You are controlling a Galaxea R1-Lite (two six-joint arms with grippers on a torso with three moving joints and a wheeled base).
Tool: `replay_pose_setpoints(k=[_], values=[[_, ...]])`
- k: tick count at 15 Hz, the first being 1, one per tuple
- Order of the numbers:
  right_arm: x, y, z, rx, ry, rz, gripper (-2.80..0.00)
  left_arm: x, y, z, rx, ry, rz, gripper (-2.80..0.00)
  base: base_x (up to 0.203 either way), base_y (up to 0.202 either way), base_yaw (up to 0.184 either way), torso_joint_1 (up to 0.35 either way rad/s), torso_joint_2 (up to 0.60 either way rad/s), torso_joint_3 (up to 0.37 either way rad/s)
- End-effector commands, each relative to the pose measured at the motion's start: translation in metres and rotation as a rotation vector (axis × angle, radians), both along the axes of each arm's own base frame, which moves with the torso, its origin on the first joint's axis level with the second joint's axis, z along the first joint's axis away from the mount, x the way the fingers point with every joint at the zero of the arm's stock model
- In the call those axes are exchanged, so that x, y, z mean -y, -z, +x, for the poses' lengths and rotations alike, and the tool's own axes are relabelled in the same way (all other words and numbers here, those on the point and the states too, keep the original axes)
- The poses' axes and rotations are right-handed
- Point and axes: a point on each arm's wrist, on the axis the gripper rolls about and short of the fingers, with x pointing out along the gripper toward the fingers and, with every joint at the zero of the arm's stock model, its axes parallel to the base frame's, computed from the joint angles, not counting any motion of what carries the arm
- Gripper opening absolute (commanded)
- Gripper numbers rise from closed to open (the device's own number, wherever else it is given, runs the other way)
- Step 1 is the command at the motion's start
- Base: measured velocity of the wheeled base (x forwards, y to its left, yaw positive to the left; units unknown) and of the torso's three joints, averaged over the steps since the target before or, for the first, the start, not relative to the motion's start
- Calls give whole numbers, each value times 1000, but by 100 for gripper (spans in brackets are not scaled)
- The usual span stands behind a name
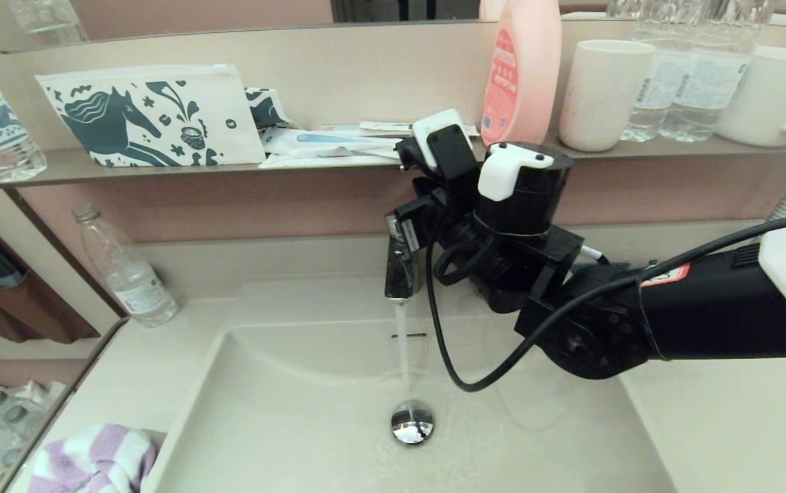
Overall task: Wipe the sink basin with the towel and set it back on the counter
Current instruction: Pick up the cloth
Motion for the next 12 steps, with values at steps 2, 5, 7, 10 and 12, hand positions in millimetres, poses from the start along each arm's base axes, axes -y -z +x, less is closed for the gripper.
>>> replay_pose_setpoints(k=[2, 5, 7, 10, 12], values=[[-12, 16, 15, -28, 12, -28, -280, 0, 0, 0, 1, 0, -1, -280, 0, 0, 0, 0, 0, 0], [-12, 21, 18, -49, 21, -48, -280, 0, 0, 0, 1, 0, 1, -280, 0, 0, 0, 0, 0, 0], [-10, 29, 18, -71, 26, -68, -280, 0, 0, 0, 1, 0, 1, -280, 0, 0, 0, 0, 0, 0], [-4, 39, 13, -107, 32, -101, -280, 0, 0, 0, 1, 0, 1, -280, 0, 0, 0, 0, 0, 0], [1, 39, 8, -116, 41, -109, -280, 0, 0, 0, 1, 0, 1, -280, 0, 0, 0, 0, 0, 0]])
